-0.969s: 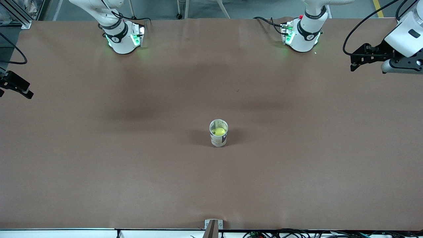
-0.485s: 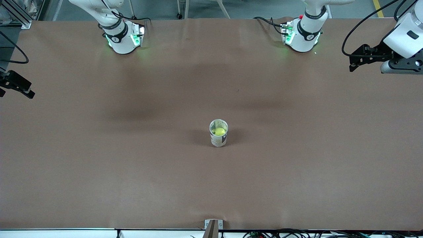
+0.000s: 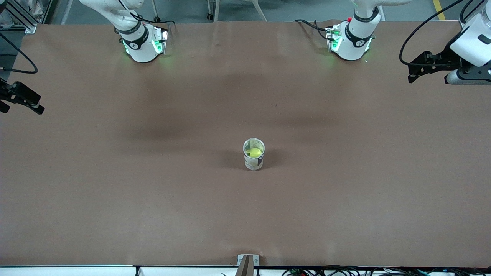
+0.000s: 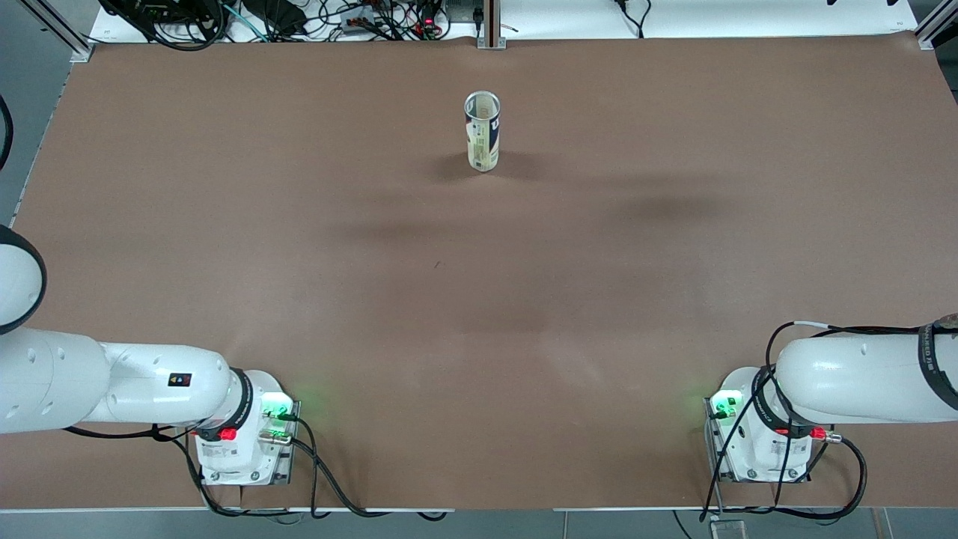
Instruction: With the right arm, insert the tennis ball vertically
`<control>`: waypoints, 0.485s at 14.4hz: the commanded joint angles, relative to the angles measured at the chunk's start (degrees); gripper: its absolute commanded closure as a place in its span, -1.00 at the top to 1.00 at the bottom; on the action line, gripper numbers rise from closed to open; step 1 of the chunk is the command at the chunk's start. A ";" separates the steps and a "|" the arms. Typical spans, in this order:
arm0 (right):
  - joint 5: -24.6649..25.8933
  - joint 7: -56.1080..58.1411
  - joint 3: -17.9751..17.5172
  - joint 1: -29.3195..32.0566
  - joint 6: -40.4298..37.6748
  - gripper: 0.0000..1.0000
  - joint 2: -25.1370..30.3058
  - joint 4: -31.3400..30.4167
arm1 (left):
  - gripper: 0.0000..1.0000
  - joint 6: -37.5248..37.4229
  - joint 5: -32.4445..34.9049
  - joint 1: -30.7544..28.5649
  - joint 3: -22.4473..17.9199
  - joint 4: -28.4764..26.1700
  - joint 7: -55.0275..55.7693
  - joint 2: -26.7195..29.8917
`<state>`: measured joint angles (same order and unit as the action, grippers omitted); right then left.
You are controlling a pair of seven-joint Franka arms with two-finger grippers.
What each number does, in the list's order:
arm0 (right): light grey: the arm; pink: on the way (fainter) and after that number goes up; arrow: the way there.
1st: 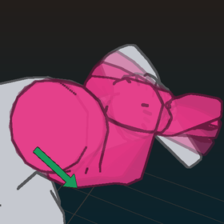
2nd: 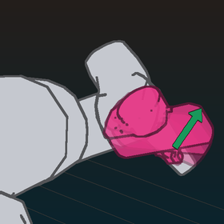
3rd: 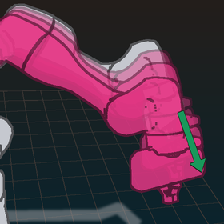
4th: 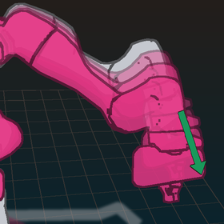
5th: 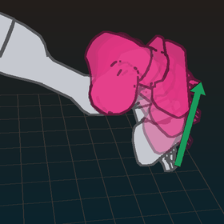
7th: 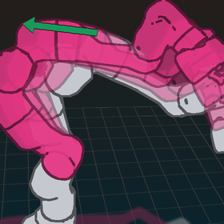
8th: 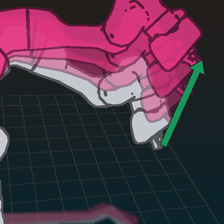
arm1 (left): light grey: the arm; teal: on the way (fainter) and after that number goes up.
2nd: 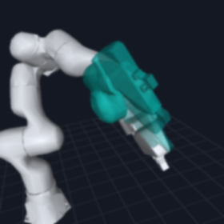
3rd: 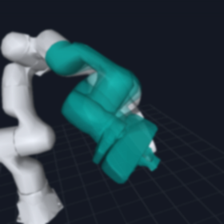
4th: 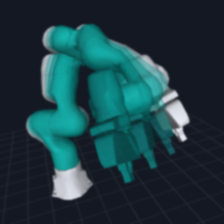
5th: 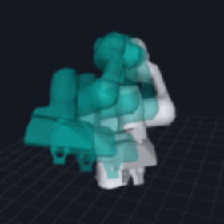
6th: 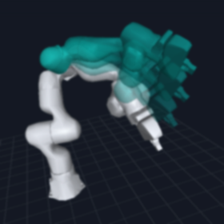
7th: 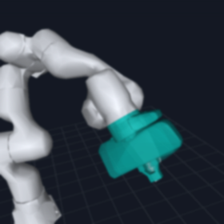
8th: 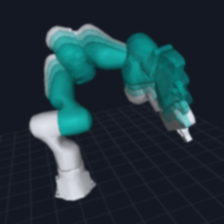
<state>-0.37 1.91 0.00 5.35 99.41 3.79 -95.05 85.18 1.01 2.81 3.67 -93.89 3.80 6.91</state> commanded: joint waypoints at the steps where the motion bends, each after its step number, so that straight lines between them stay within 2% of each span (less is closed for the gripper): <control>1: 0.46 -0.07 0.61 -0.69 -0.54 1.00 0.43 -0.05 | 1.00 -0.98 -0.66 -1.83 0.11 2.31 1.21 -0.85; 7: 0.46 -0.07 0.70 -0.69 -2.12 1.00 0.43 -0.05 | 1.00 -1.07 -0.75 -2.28 0.37 2.48 2.17 -1.73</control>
<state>-0.37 1.91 0.13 5.33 97.75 3.79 -95.05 85.18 1.01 0.74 3.65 -93.10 4.68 6.05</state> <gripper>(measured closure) 0.000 0.000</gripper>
